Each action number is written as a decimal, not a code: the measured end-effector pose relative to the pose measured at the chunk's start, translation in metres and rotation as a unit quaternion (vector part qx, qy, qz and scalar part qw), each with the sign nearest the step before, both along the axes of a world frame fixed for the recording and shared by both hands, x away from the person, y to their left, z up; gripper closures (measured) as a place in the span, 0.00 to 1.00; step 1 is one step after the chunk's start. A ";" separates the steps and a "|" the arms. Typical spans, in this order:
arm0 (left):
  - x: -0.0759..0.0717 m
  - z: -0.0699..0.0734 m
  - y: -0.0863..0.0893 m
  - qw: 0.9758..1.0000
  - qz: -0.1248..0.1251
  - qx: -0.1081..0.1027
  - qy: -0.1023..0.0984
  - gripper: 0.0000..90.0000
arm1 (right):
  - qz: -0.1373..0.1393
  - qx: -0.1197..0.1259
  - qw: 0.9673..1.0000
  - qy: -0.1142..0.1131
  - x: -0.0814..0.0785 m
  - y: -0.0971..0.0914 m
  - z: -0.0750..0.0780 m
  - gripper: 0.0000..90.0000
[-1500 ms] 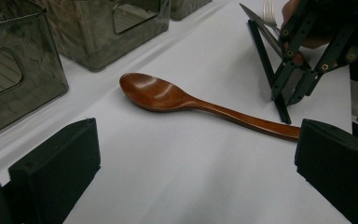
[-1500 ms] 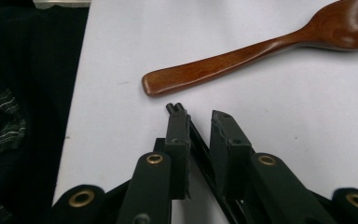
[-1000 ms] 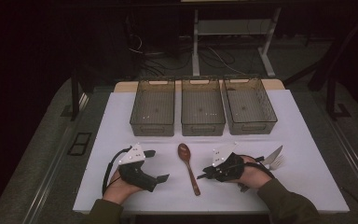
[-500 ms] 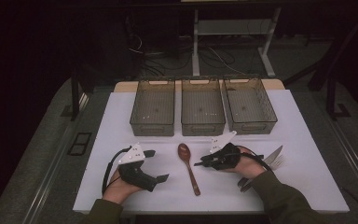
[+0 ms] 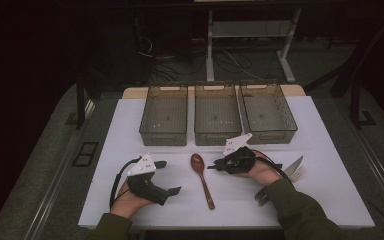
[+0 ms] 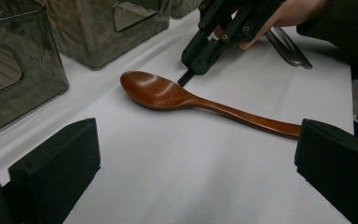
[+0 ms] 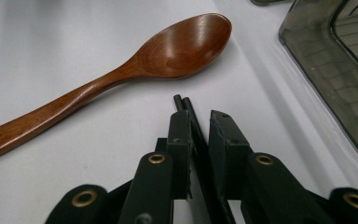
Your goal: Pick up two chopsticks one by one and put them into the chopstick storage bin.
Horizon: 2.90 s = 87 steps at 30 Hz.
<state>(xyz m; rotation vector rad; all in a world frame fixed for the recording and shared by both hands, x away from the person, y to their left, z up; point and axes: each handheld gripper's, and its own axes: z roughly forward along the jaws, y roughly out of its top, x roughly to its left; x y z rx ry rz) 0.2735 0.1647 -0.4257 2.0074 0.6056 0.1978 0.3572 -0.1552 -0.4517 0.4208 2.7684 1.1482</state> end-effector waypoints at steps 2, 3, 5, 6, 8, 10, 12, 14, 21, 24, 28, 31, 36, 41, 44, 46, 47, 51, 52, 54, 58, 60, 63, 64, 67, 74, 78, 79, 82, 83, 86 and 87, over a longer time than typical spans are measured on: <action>0.000 0.000 0.000 1.000 0.000 -0.001 0.000 0.00 | -0.008 0.010 1.000 0.004 0.000 -0.002 0.002 0.81; 0.000 0.000 0.000 1.000 0.001 -0.003 -0.001 0.00 | -0.011 0.026 1.000 0.005 0.001 -0.009 0.008 0.80; 0.000 0.001 0.001 1.000 0.001 -0.003 0.000 0.00 | -0.020 0.038 0.999 0.014 -0.001 -0.012 0.012 0.79; 0.000 0.001 0.001 1.000 0.001 -0.003 0.000 0.00 | -0.022 0.043 0.999 0.014 -0.002 -0.017 0.016 0.79; 0.000 0.001 0.001 1.000 0.001 -0.003 0.000 0.00 | -0.027 0.048 0.998 0.017 -0.004 -0.027 0.022 0.79; -0.001 0.001 0.001 1.000 0.001 -0.005 0.000 0.00 | -0.030 0.047 0.998 0.017 -0.007 -0.036 0.026 0.79; -0.001 0.001 0.001 1.000 0.002 -0.005 0.000 0.00 | -0.033 0.042 0.998 0.017 -0.010 -0.046 0.028 0.79; 0.000 0.001 0.001 1.000 0.001 -0.005 0.000 0.00 | -0.038 0.032 0.999 0.018 -0.014 -0.056 0.029 0.80; 0.000 0.000 0.000 1.000 -0.001 -0.003 0.001 0.00 | -0.065 0.017 0.998 0.017 -0.024 -0.092 0.030 0.84; 0.000 0.000 0.000 1.000 -0.001 -0.002 0.001 0.00 | -0.072 0.016 0.997 0.018 -0.025 -0.101 0.028 0.85; -0.001 0.000 0.000 1.000 -0.001 -0.002 0.002 0.00 | -0.072 0.001 0.997 0.019 -0.023 -0.103 0.023 0.87; 0.000 0.000 0.000 1.000 -0.001 -0.005 0.001 0.00 | -0.070 -0.011 0.997 0.017 -0.022 -0.104 0.019 0.88; -0.001 0.000 0.000 1.000 -0.001 -0.003 0.001 0.00 | -0.068 -0.020 0.997 0.017 -0.020 -0.104 0.016 0.89; -0.001 0.000 0.000 1.000 -0.001 -0.002 0.001 0.00 | -0.063 -0.027 0.998 0.014 -0.019 -0.103 0.013 0.90; -0.001 0.000 0.000 1.000 -0.001 -0.003 0.001 0.00 | -0.062 -0.035 0.997 0.011 -0.019 -0.103 0.011 0.90; -0.001 0.000 0.000 1.000 -0.001 -0.003 0.001 0.00 | -0.063 -0.035 0.997 0.011 -0.019 -0.103 0.011 0.90; -0.001 0.000 0.000 1.000 -0.001 -0.004 0.001 0.00 | -0.062 -0.034 0.997 0.012 -0.019 -0.103 0.011 0.90; -0.001 0.000 0.000 1.000 -0.002 -0.002 0.001 0.00 | -0.059 -0.035 0.998 0.012 -0.019 -0.103 0.011 0.90; -0.001 0.000 0.000 1.000 -0.002 -0.003 0.001 0.00 | -0.058 -0.035 0.998 0.011 -0.019 -0.104 0.011 0.90; -0.001 0.000 0.000 1.000 -0.001 -0.003 0.001 0.00 | -0.054 -0.034 0.998 0.015 -0.020 -0.104 0.011 0.90; -0.001 0.000 0.000 1.000 -0.001 -0.004 0.000 0.00 | -0.057 -0.034 0.998 0.008 -0.020 -0.106 0.012 0.90; -0.001 0.000 0.000 1.000 -0.002 -0.003 0.000 0.00 | -0.059 -0.031 0.998 0.010 -0.019 -0.107 0.012 0.90; -0.001 0.001 0.000 1.000 -0.002 -0.003 0.000 0.00 | -0.057 -0.034 0.998 0.011 -0.019 -0.108 0.011 0.90; -0.001 0.000 0.000 1.000 -0.002 -0.003 0.000 0.00 | -0.056 -0.035 0.998 0.012 -0.019 -0.108 0.011 0.90; -0.001 0.001 0.000 1.000 -0.002 -0.004 0.000 0.00 | -0.052 -0.034 0.998 0.014 -0.020 -0.107 0.011 0.91; -0.001 0.001 0.000 1.000 -0.002 -0.004 0.000 0.00 | -0.062 -0.031 0.998 0.003 -0.019 -0.111 0.013 0.91; -0.001 0.001 0.000 1.000 -0.002 -0.004 0.000 0.00 | -0.063 -0.037 0.997 0.006 -0.019 -0.112 0.011 0.90; -0.001 0.001 0.000 1.000 -0.002 -0.004 0.000 0.00 | -0.062 -0.036 0.997 0.004 -0.019 -0.112 0.010 0.90; -0.001 0.001 0.000 1.000 -0.002 -0.004 0.000 0.00 | -0.058 -0.035 0.998 0.005 -0.019 -0.112 0.011 0.90; -0.001 0.001 0.000 1.000 -0.002 -0.004 0.000 0.00 | -0.057 -0.036 0.998 0.007 -0.020 -0.112 0.011 0.90; -0.001 0.001 0.000 1.000 -0.002 -0.004 0.000 0.00 | -0.057 -0.038 0.998 0.005 -0.020 -0.112 0.011 0.90; -0.001 0.001 0.000 1.000 -0.002 -0.004 0.000 0.00 | -0.059 -0.038 0.998 0.002 -0.020 -0.113 0.011 0.90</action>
